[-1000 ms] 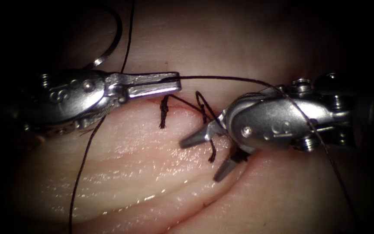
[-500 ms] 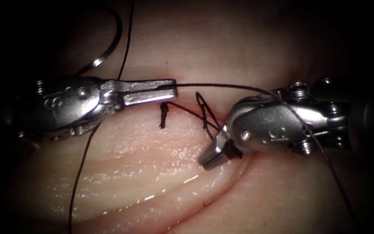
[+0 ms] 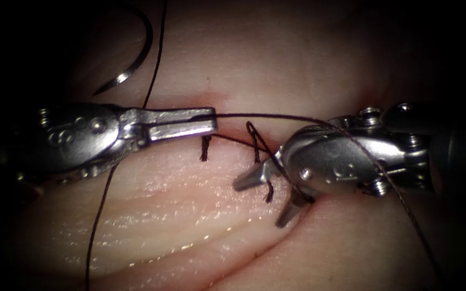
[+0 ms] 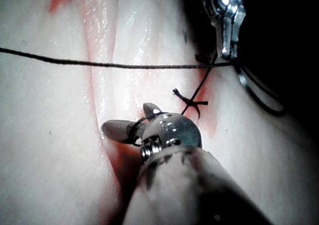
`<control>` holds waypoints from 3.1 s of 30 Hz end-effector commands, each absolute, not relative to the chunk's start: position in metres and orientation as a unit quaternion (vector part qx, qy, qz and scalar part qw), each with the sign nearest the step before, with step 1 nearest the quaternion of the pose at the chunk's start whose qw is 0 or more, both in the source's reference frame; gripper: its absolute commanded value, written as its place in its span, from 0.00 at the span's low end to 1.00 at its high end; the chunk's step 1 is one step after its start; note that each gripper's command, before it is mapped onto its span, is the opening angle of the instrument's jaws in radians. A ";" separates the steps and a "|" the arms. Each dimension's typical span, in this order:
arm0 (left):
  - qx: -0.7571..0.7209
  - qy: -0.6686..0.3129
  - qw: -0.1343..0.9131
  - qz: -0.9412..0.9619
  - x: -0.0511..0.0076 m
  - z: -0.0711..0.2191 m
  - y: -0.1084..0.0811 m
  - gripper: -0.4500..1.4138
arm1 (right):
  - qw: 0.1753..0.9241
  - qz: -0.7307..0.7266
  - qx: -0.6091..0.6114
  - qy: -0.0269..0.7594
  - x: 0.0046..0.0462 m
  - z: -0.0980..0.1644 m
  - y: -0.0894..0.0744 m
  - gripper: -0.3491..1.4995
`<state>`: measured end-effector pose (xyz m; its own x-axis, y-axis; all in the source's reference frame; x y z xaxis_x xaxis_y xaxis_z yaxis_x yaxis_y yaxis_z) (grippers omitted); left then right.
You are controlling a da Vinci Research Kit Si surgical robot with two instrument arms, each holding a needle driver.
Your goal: Wound Closure
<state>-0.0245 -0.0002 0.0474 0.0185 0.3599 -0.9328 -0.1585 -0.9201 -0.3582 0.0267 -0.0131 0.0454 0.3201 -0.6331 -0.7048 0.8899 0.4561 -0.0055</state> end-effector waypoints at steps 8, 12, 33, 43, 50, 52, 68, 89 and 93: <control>-0.689 -0.070 0.185 0.698 -0.0250 0.048 -0.001 0.00 | 0.792 -0.493 0.190 0.306 0.0272 0.046 -0.012 0.33; -0.689 -0.069 0.184 0.698 -0.0251 0.048 -0.001 0.00 | 0.792 -0.496 0.190 0.301 0.0273 0.046 -0.012 0.26; -0.671 -0.068 0.164 0.720 -0.0261 0.047 -0.008 0.00 | 0.792 -0.418 0.211 0.391 0.0267 0.042 -0.008 0.00; -0.641 -0.080 0.132 0.752 -0.0312 0.048 -0.015 0.00 | 0.755 -0.340 0.253 0.501 0.0259 0.042 -0.006 0.00; -0.638 -0.091 0.125 0.755 -0.0318 0.044 -0.018 0.00 | 0.757 -0.310 0.254 0.517 0.0262 0.043 -0.005 0.00; -0.636 -0.094 0.122 0.756 -0.0320 0.043 -0.019 0.00 | 0.756 -0.304 0.255 0.521 0.0263 0.044 -0.005 0.00; -0.653 -0.147 0.099 0.736 -0.0320 0.035 -0.025 0.00 | 0.769 -0.271 0.244 0.525 0.0274 0.047 -0.003 0.00; -0.663 -0.295 0.048 0.686 -0.0341 0.036 -0.033 0.00 | 0.821 -0.203 0.207 0.492 0.0272 0.049 -0.001 0.00; -0.662 -0.305 0.044 0.683 -0.0344 0.036 -0.033 0.00 | 0.822 -0.204 0.205 0.491 0.0270 0.049 -0.001 0.00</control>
